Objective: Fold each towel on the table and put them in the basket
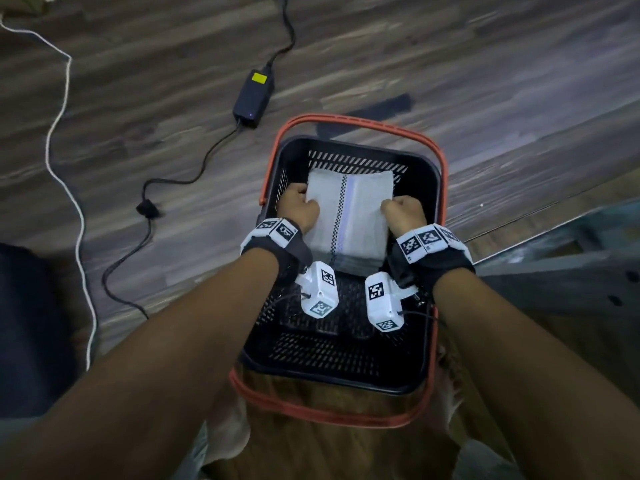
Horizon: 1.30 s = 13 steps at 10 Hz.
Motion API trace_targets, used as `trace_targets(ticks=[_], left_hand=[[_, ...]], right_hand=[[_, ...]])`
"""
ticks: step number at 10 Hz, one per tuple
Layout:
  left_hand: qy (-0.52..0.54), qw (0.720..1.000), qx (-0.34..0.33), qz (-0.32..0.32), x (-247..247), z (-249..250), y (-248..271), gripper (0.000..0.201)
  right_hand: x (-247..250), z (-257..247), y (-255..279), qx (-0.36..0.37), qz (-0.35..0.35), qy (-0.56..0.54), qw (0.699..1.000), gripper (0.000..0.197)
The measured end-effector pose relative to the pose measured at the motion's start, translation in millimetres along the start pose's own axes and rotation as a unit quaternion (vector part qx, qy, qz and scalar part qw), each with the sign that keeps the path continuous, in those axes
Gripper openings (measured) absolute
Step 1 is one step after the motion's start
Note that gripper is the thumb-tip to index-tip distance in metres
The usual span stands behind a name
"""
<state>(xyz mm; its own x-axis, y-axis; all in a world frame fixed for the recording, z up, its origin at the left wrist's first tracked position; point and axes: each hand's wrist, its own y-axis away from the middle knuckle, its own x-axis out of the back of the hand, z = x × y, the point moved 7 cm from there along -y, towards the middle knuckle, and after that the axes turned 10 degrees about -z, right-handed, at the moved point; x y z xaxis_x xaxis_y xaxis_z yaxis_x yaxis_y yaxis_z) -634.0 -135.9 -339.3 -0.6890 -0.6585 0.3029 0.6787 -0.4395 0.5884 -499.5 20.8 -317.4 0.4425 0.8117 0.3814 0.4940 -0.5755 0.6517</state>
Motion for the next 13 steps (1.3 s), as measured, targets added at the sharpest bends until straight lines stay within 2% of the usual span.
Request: trace_targets(ticks=[1,2,3,4,5,6,7,8,10,12,13], left_hand=[[-0.016,1.000,0.011,-0.002,-0.7,-4.9,-2.1,0.038],[-0.032,0.999,-0.008,0.008,-0.6,-4.9,0.2,0.045],[-0.126,0.989,-0.076,0.003,-6.9,2.6,6.7,0.075],[-0.312,0.935,-0.167,0.032,-16.8,14.6,13.7,0.075],[-0.428,0.876,-0.222,0.026,-33.8,18.1,14.6,0.059],[-0.464,0.856,-0.228,-0.006,-47.1,11.0,5.4,0.053],[-0.485,0.843,-0.231,-0.016,-53.2,3.4,-4.5,0.054],[-0.500,0.839,-0.213,-0.029,-56.2,-5.7,-11.2,0.055],[-0.476,0.863,-0.169,-0.021,-55.5,-15.4,-15.7,0.059],[-0.487,0.859,-0.142,-0.065,-56.6,-13.0,-13.9,0.061],[-0.508,0.846,-0.129,-0.098,-52.8,0.7,-7.8,0.061]], right_hand=[[-0.8,6.9,-1.5,-0.005,0.001,0.019,1.000,0.019],[1.5,8.0,2.2,-0.014,0.058,0.032,0.998,0.034],[-3.0,-14.7,26.2,0.102,0.165,0.161,0.968,0.041],[-28.1,-26.6,40.5,0.222,0.199,0.330,0.896,0.049],[-44.8,-16.3,26.2,0.230,0.168,0.405,0.869,0.053],[-49.8,-8.0,12.8,0.227,0.160,0.432,0.858,0.050],[-54.3,-0.7,3.3,0.224,0.152,0.434,0.859,0.052],[-57.9,9.4,-4.6,0.211,0.136,0.418,0.873,0.053],[-60.8,16.8,-13.7,0.204,0.106,0.390,0.892,0.055],[-55.7,13.4,-11.9,0.175,0.065,0.392,0.901,0.055],[-47.0,5.2,-4.6,0.160,0.036,0.393,0.905,0.054]])
